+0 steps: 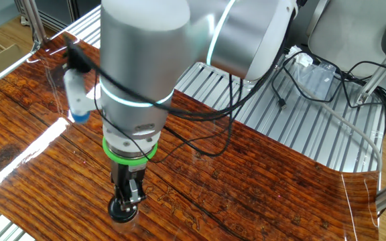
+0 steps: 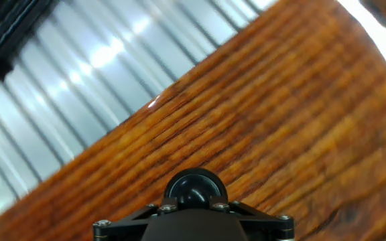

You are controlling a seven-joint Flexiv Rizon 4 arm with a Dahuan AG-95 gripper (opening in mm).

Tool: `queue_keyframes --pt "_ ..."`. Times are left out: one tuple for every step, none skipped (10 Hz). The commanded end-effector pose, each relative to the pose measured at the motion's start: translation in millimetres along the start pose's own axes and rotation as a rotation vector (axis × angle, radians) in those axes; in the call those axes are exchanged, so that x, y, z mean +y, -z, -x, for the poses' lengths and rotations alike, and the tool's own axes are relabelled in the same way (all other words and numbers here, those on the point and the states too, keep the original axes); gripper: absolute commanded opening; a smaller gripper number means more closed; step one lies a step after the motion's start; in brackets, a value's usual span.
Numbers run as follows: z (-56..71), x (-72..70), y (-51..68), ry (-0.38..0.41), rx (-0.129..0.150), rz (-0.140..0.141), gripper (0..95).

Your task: Screw the lid onto the jar

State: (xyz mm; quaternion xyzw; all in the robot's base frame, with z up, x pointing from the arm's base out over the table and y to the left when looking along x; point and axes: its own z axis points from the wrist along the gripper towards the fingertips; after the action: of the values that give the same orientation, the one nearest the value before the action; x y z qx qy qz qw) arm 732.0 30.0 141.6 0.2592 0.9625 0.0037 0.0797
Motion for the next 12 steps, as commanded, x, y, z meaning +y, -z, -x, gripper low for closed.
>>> queue_keyframes --pt "0.5 1.7 -5.4 0.330 0.033 -0.006 0.0" --pt "0.5 1.8 -6.5 0.346 0.034 -0.006 0.0" --pt "0.8 1.4 -8.2 0.387 0.052 -0.010 0.0" --pt "1.3 1.0 -8.7 0.407 0.063 -0.016 0.0" --pt "2.0 0.4 -9.0 0.426 0.069 -0.022 0.0" --pt "3.0 0.4 -8.5 0.434 0.079 -0.022 0.0" --pt "4.4 0.3 -7.0 0.442 0.086 -0.021 0.0" --pt "6.5 0.0 -5.0 0.456 0.097 -0.025 0.0" --pt "8.8 -0.1 -3.6 0.467 0.105 -0.021 0.0" --pt "8.6 -0.2 -4.9 0.471 0.105 -0.021 0.0" --pt "8.3 -0.1 -6.8 0.473 0.102 -0.022 0.0" --pt "8.7 -1.1 -9.0 0.477 0.100 -0.021 0.0"
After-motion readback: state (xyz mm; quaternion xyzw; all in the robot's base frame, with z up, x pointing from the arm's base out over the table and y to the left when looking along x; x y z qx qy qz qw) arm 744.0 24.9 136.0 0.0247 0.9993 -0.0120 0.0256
